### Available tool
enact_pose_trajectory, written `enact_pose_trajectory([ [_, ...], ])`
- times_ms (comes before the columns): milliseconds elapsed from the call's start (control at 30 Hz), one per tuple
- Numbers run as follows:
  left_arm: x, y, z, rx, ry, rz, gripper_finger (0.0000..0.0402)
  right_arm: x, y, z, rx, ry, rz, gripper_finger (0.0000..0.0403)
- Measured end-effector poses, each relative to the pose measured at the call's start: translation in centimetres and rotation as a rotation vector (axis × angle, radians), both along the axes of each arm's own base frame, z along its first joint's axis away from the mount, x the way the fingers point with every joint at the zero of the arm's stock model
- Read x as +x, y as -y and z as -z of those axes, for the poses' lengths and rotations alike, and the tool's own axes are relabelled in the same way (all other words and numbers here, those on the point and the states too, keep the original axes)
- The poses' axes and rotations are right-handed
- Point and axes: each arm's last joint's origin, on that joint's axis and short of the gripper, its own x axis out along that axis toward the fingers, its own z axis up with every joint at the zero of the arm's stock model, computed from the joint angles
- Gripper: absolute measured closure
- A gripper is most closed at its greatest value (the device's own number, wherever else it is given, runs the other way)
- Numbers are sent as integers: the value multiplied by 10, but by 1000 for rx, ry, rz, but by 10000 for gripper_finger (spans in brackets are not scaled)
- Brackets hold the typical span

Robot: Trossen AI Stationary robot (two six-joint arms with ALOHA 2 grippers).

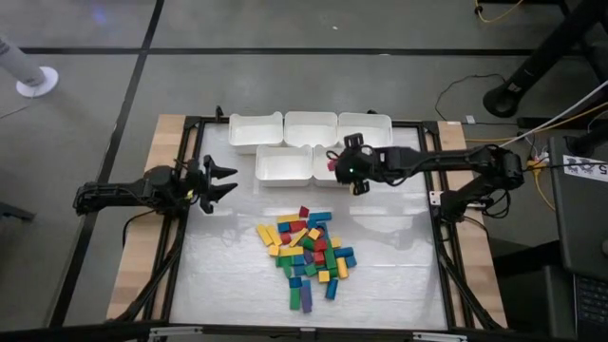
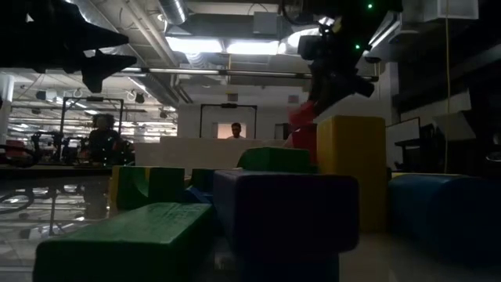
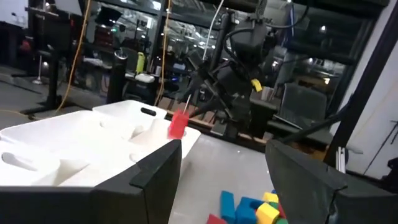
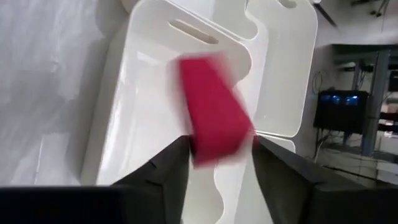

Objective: Sort blocks
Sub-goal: Put the red block into the bottom right bin, then put the yellow block into the bottom left bin

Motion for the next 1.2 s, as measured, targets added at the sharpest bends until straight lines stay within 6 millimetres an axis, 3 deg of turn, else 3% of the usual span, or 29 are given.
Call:
enact_pose_trajectory([
  [233,-1,-2,-6,70,39,-61,178,2,3,-2,-3,35,11,164],
  [367,-2,-5,-6,31,45,-167,178,2,3,-2,-3,35,11,155],
  [567,0,-3,-9,-20,84,-103,178,2,3,-2,-7,35,14,155],
  [867,30,10,3,30,-80,129,178,8,4,-6,0,130,30,155],
  [1200,68,23,14,222,-451,245,178,10,2,-6,143,229,99,155],
])
